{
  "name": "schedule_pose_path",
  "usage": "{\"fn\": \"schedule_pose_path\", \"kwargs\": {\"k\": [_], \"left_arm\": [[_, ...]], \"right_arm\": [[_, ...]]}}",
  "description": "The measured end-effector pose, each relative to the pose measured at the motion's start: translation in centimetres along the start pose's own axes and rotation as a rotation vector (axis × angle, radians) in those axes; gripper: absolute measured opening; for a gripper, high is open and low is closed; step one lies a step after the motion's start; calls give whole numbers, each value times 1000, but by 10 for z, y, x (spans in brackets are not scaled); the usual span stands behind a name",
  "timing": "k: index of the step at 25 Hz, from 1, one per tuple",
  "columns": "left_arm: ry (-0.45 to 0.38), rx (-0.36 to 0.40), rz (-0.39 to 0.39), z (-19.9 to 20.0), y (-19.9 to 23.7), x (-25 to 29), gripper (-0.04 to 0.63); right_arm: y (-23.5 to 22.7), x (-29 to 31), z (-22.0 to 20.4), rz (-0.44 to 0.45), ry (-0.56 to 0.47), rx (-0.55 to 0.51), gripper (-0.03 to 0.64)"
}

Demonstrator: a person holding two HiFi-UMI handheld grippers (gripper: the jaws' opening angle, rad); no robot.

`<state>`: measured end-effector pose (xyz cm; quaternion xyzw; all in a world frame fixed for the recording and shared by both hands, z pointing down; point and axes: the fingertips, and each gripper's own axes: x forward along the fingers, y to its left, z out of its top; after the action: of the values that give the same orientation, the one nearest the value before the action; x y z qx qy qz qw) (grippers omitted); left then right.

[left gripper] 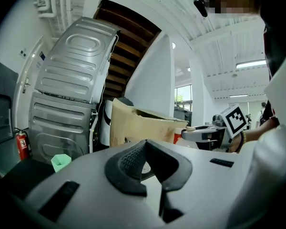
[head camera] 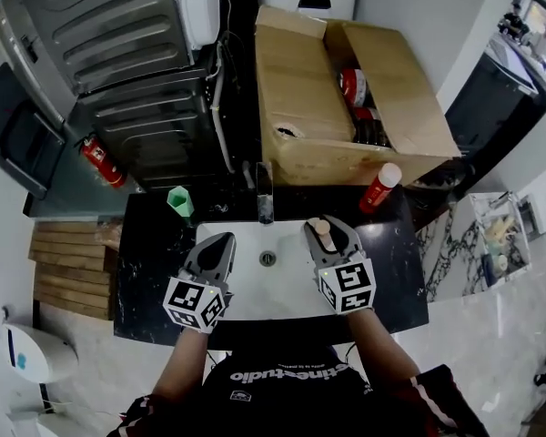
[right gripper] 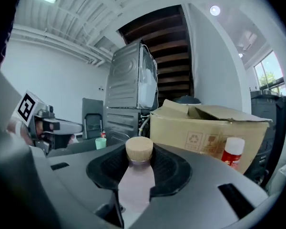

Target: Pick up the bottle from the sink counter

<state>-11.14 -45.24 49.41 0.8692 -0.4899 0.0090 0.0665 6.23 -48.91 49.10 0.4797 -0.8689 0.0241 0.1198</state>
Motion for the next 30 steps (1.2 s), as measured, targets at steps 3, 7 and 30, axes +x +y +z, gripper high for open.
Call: {"fn": "schedule_pose_path", "kwargs": {"k": [3, 7, 30], "left_arm": [[-16, 5, -29, 5, -10, -4, 14], [-35, 25, -56, 18, -17, -10, 14], [-94, 65, -13, 37, -11, -47, 12]], "right_arm": [[15, -28, 5, 5, -1, 7, 156], [24, -49, 15, -7, -19, 3, 156], [51, -75, 21, -25, -49, -4, 156]]}}
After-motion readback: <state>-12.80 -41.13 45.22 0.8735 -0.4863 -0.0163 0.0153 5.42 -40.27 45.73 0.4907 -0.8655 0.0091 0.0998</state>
